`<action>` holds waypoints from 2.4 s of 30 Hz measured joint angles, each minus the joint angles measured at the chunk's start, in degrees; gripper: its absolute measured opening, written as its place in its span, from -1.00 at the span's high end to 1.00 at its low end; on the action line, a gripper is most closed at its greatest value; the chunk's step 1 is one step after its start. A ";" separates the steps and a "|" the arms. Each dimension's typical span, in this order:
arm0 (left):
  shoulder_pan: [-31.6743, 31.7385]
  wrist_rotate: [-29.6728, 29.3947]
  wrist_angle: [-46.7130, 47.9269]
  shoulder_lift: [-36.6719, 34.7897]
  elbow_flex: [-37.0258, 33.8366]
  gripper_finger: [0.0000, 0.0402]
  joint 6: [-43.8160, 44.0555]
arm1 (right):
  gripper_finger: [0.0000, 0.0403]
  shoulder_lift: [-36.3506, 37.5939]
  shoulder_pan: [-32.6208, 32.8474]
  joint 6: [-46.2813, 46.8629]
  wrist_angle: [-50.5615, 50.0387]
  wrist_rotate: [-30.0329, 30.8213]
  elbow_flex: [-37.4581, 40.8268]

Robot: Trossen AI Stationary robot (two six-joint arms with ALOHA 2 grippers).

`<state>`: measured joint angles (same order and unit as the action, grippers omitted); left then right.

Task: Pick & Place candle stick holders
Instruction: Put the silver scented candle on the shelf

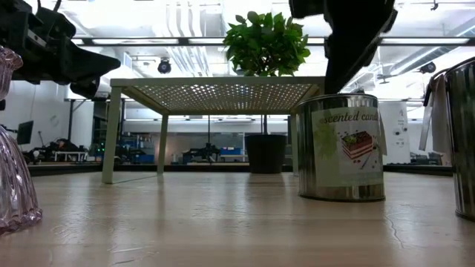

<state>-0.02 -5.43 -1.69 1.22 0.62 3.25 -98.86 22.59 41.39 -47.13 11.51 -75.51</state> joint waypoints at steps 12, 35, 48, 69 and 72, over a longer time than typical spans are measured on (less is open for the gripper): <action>0.01 0.01 0.00 0.01 0.01 0.95 0.01 | 0.20 -0.76 0.00 0.83 3.34 -1.33 0.95; -0.01 0.02 0.00 0.02 0.02 0.95 0.02 | 0.20 -0.52 0.38 0.41 6.37 -2.13 4.70; 0.00 0.02 0.00 0.02 0.02 0.95 0.01 | 0.28 -0.58 0.80 -10.66 5.95 -1.98 4.81; 0.01 0.01 0.02 0.01 0.02 0.95 0.01 | 0.85 -0.63 1.20 -13.55 5.68 -1.12 4.88; -0.01 0.02 0.01 0.02 0.02 0.95 0.00 | 0.85 -0.80 1.18 -13.68 5.26 -1.18 3.96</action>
<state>-0.03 -5.41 -1.68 1.23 0.64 3.25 -99.66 23.77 27.70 -41.87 10.33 -71.55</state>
